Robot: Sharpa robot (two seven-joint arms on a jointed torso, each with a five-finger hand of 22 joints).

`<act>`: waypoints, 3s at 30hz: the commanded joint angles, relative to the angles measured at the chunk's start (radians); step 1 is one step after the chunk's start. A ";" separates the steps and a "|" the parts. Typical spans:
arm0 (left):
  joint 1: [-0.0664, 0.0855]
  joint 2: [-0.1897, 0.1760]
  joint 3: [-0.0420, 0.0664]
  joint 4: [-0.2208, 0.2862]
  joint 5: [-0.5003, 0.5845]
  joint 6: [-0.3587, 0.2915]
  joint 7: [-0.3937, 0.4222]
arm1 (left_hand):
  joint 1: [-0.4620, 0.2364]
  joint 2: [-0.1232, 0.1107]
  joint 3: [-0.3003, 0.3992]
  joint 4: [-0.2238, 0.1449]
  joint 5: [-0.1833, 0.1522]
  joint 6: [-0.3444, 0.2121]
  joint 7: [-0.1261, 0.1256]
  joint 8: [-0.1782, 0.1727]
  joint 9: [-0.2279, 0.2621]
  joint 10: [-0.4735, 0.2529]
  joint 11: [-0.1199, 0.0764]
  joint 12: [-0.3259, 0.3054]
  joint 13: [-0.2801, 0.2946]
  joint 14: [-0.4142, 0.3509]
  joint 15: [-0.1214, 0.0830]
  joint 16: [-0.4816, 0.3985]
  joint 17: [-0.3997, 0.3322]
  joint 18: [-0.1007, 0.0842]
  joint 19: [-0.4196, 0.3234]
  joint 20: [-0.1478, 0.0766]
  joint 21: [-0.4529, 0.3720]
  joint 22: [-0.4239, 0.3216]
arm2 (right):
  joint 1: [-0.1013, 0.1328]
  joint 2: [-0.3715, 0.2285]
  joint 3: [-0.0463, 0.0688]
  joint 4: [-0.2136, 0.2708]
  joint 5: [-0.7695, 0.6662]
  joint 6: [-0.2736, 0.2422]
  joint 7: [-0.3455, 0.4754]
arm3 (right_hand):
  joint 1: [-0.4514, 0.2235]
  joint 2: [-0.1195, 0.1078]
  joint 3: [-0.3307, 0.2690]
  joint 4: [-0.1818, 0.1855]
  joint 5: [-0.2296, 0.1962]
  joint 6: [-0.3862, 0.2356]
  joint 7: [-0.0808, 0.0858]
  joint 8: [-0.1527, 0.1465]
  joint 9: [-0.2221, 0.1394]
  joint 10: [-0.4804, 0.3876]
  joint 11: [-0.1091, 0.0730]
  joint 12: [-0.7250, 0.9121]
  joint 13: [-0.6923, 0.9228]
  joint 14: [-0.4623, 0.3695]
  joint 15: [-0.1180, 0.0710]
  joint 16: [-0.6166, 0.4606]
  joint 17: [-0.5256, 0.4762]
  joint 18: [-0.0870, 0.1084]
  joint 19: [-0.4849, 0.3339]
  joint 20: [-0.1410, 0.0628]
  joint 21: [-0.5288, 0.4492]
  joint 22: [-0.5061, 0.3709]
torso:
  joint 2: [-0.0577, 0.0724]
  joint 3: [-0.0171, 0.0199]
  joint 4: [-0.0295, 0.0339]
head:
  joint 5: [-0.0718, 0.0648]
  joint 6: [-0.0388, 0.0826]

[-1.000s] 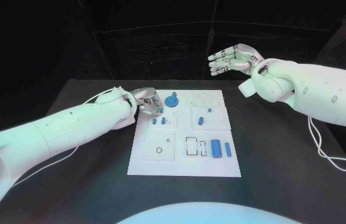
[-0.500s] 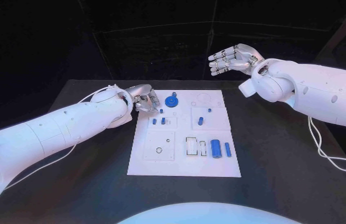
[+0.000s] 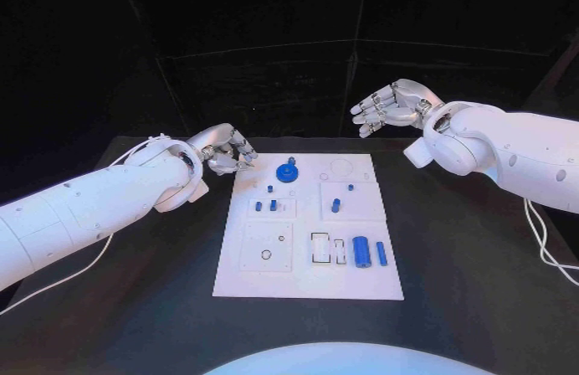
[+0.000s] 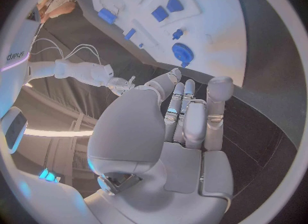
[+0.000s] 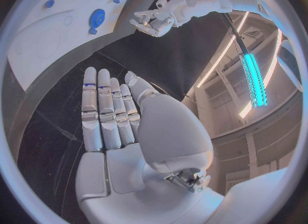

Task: Assemble the parts on the task board

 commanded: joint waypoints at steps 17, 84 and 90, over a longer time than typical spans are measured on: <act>-0.002 -0.098 -0.011 0.206 1.045 0.007 0.367 | -0.052 0.025 -0.038 0.054 -0.004 -0.007 -0.013 0.008 0.003 0.032 -0.015 0.093 0.033 -0.113 -0.010 -0.128 -0.231 0.045 -0.124 -0.007 -0.248 -0.196 | -0.034 -0.029 -0.001 0.202 -0.942 0.009 -0.351 | -0.065 -0.055 0.069 -0.028 -0.002 0.064 -0.044 -0.047 -0.009 0.064 -0.050 -0.044 0.011 0.178 -0.071 0.258 0.233 -0.027 0.253 -0.095 0.508 0.390 | 0.002 -0.0033 -0.0019 | -0.044 0.022; -0.009 -0.106 -0.014 0.227 1.071 0.036 0.366 | -0.046 0.027 -0.056 0.056 -0.003 -0.021 -0.004 0.009 0.002 0.005 -0.010 0.117 0.041 -0.118 -0.007 -0.131 -0.239 0.044 -0.119 -0.007 -0.265 -0.211 | -0.152 0.042 -0.003 0.132 -0.993 0.037 -0.362 | -0.061 -0.048 0.345 0.012 -0.088 0.138 -0.047 -0.033 0.008 0.075 -0.050 -0.063 0.009 0.146 -0.070 0.270 0.379 -0.059 0.193 -0.071 1.002 0.881 | 0.004 -0.0007 -0.0017 | -0.042 0.014; -0.009 -0.107 -0.014 0.222 1.071 0.038 0.364 | -0.046 0.027 -0.057 0.056 -0.003 -0.022 -0.004 0.009 0.002 0.004 -0.009 0.117 0.042 -0.117 -0.007 -0.130 -0.238 0.044 -0.118 -0.007 -0.266 -0.211 | -0.152 0.030 -0.003 0.147 -1.007 -0.009 -0.370 | -0.055 -0.050 0.354 0.006 -0.091 0.143 -0.048 -0.033 0.009 0.080 -0.051 -0.063 0.011 0.146 -0.071 0.269 0.381 -0.060 0.193 -0.073 1.008 0.886 | 0.003 -0.0002 -0.0026 | -0.041 0.013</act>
